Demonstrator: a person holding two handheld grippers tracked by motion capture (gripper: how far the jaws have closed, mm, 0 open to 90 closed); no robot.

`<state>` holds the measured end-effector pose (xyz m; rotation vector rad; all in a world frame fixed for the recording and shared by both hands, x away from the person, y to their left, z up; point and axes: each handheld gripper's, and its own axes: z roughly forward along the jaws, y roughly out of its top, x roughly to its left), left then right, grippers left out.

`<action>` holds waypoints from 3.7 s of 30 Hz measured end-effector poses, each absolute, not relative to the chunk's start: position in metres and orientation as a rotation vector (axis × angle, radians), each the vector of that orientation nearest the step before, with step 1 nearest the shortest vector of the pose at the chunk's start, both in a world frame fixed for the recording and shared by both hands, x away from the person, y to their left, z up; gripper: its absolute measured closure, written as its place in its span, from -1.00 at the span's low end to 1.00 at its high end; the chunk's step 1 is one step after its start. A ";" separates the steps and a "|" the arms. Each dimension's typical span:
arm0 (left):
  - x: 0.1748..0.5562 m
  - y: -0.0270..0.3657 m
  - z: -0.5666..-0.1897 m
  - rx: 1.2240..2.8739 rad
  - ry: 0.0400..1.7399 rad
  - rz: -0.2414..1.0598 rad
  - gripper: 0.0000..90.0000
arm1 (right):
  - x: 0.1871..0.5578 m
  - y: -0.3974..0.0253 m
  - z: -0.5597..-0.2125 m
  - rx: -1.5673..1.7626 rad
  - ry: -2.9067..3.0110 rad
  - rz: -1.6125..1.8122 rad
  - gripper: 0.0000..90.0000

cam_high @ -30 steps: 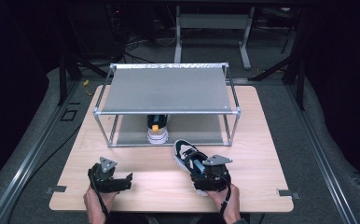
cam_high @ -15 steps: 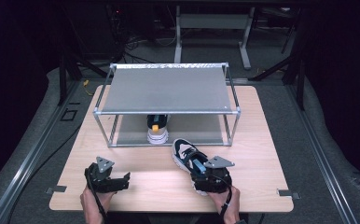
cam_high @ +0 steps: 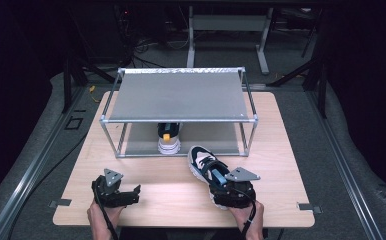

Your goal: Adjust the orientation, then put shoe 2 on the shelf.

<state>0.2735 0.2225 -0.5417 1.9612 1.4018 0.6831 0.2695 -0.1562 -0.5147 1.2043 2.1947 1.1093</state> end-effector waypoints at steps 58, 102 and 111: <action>0.275 0.226 -0.538 1.972 1.372 0.683 -1.00 | 0.342 -0.141 -0.481 1.279 2.121 1.054 -0.46; 0.271 0.226 -0.537 1.964 1.375 0.679 -1.00 | 0.384 -0.116 -0.509 1.594 2.136 1.041 -0.35; 0.272 0.224 -0.538 1.978 1.371 0.675 -1.00 | 0.376 -0.102 -0.511 1.512 2.110 1.086 -0.04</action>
